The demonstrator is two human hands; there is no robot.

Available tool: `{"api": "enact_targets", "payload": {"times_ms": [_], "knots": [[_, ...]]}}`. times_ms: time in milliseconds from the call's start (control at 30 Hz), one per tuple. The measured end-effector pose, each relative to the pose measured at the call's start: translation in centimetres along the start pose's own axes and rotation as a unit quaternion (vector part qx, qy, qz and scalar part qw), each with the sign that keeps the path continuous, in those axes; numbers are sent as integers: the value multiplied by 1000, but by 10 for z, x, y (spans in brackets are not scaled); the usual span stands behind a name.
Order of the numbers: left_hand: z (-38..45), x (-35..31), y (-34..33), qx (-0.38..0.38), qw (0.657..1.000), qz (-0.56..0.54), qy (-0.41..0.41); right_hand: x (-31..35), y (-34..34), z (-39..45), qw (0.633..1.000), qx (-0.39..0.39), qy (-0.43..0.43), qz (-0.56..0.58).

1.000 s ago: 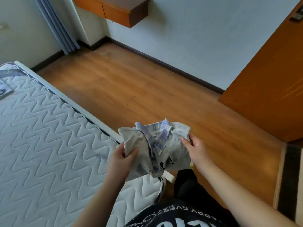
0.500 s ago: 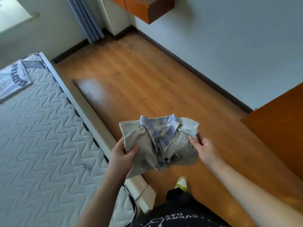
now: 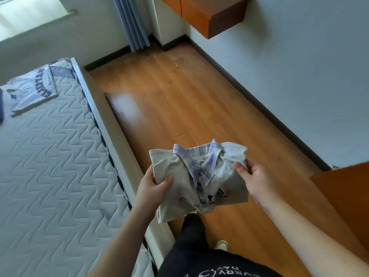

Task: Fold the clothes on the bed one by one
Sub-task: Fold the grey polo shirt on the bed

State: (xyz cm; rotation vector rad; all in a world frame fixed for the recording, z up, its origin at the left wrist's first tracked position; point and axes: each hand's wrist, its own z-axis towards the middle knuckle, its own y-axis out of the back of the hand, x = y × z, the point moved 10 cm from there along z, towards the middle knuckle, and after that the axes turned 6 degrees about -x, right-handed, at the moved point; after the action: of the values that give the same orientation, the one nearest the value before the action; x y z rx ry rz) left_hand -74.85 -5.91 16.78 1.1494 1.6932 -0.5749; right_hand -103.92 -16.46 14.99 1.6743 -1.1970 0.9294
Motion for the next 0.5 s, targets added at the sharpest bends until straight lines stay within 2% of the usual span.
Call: {"api": "enact_targets", "payload": {"times_ms": [167,333,500], "knots": [[60,-25,18,-19,1000,-9,-11,42,-31,55,1000,-17,7,18],[115,-55,41,-39,999,-14,-18,86,-63,109,1000,-3,20,16],[183,-100,32,-20,999,8,-39,119,-79,169,999,6,23,31]]}}
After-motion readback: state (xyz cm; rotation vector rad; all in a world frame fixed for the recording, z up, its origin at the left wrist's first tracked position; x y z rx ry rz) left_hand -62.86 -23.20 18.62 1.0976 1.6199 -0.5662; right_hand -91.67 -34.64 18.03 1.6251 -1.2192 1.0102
